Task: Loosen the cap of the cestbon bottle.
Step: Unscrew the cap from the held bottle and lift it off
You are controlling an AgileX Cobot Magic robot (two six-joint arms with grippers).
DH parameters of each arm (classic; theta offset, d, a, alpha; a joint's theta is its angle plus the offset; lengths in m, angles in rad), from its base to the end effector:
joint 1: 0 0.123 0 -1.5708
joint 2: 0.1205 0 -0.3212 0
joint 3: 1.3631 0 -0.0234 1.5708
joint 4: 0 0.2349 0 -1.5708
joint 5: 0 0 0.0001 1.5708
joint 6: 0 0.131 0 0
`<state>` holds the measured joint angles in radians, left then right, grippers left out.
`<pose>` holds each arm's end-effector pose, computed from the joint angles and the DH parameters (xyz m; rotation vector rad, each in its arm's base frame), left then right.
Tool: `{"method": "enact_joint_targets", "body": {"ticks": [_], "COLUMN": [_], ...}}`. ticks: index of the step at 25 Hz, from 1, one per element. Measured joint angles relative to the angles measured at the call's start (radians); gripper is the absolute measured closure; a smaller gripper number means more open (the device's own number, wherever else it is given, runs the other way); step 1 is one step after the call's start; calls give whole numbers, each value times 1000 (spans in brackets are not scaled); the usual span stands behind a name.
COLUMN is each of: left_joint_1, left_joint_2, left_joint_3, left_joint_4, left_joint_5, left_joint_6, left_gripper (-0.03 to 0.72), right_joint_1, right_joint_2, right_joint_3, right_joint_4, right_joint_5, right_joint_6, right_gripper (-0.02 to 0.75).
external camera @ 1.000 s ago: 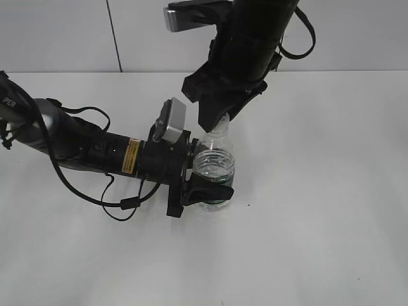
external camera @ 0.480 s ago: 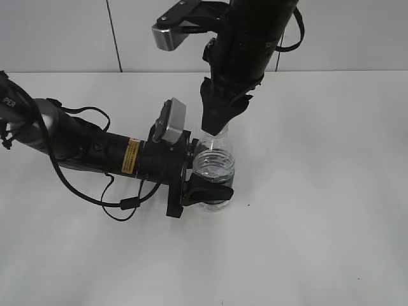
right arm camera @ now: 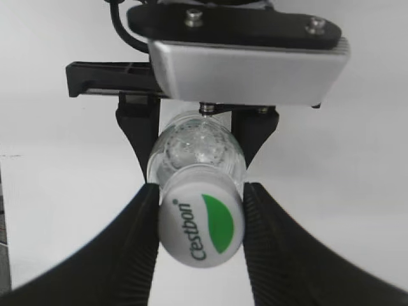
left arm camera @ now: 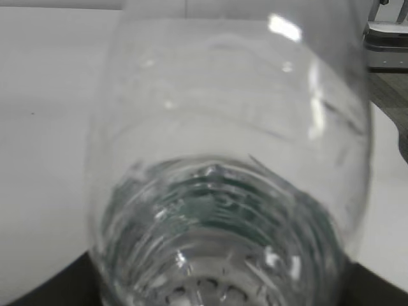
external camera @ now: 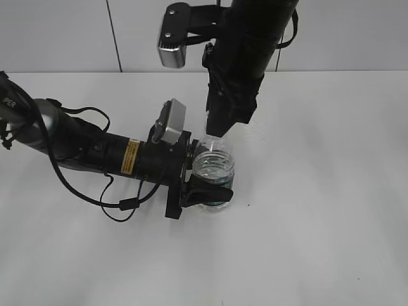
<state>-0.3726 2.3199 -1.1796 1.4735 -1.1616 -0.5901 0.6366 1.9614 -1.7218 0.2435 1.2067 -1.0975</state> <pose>0.3458 -0.2635 0.0981 1.4737 1.4252 -1.1276 0.3208 0.2739 0.2661 -2.1295 1.9256 0.2627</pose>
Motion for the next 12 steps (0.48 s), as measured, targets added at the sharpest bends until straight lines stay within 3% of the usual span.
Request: {"method": "enact_joint_targets", "body": {"ticks": [12], "left_joint_1": [0], "left_joint_2": [0], "left_joint_3": [0], "left_joint_4": [0], "left_joint_5": [-1], "left_joint_6": [-6], "left_gripper": [287], "right_joint_1": [0], "right_joint_2": [-1], "right_joint_3": [0], "right_joint_4": [-1], "right_joint_5": [0], "right_joint_6": [-216], "right_gripper": [435]}}
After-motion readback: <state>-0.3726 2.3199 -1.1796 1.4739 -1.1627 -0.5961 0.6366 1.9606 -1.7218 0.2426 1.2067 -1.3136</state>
